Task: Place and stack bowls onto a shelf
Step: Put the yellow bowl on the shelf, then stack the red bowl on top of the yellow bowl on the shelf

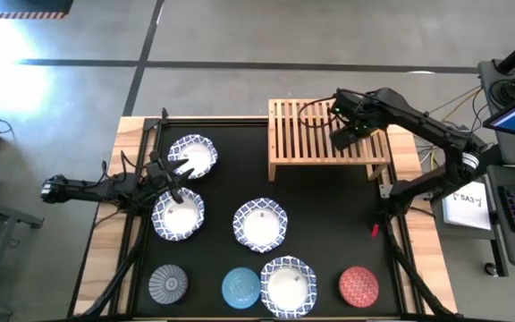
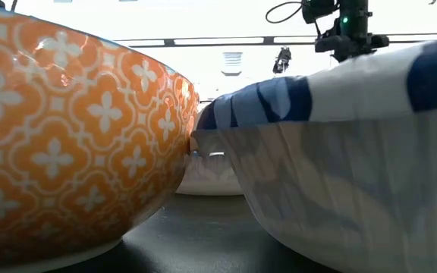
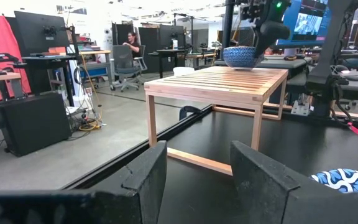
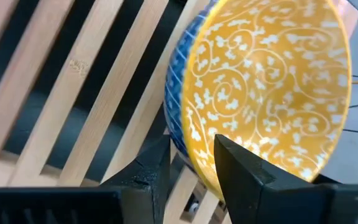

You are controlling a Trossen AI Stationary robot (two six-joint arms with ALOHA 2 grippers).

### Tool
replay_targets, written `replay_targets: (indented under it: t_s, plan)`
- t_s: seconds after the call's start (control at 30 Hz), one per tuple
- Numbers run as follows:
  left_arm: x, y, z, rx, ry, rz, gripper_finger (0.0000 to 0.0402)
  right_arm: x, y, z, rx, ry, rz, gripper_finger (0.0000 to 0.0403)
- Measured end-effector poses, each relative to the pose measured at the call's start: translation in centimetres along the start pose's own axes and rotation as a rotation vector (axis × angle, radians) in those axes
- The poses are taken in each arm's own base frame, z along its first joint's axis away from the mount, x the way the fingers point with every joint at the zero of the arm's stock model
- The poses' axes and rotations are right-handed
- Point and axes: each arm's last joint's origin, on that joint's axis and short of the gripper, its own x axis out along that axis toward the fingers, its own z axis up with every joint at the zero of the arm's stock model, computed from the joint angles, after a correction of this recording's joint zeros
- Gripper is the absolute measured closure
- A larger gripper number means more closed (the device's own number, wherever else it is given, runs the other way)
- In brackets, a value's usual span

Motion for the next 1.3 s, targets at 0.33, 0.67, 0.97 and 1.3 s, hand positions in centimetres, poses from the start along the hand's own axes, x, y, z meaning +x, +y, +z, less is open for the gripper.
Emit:
replay_targets:
  t_s: [0.33,0.67,0.97,1.3]
  plan:
    - [0.0,0.0,0.0,0.000,0.000,0.000,0.0242,-1.2,-0.6,-0.9,0.025,-0.032,0.070,0.0258]
    - [0.0,0.0,0.0,0.000,0.000,0.000,0.0242,-1.6,0.0,-1.3,0.025,0.032,0.256,0.0218]
    - [0.0,0.0,0.0,0.000,0.000,0.000,0.0242,-2.8,-0.1,-1.4,0.023,-0.065,0.166,0.0229]
    - [0.0,0.0,0.0,0.001,0.000,0.000,0.0242,-6.6,0.0,-1.4,0.024,-0.165,0.300,0.0232]
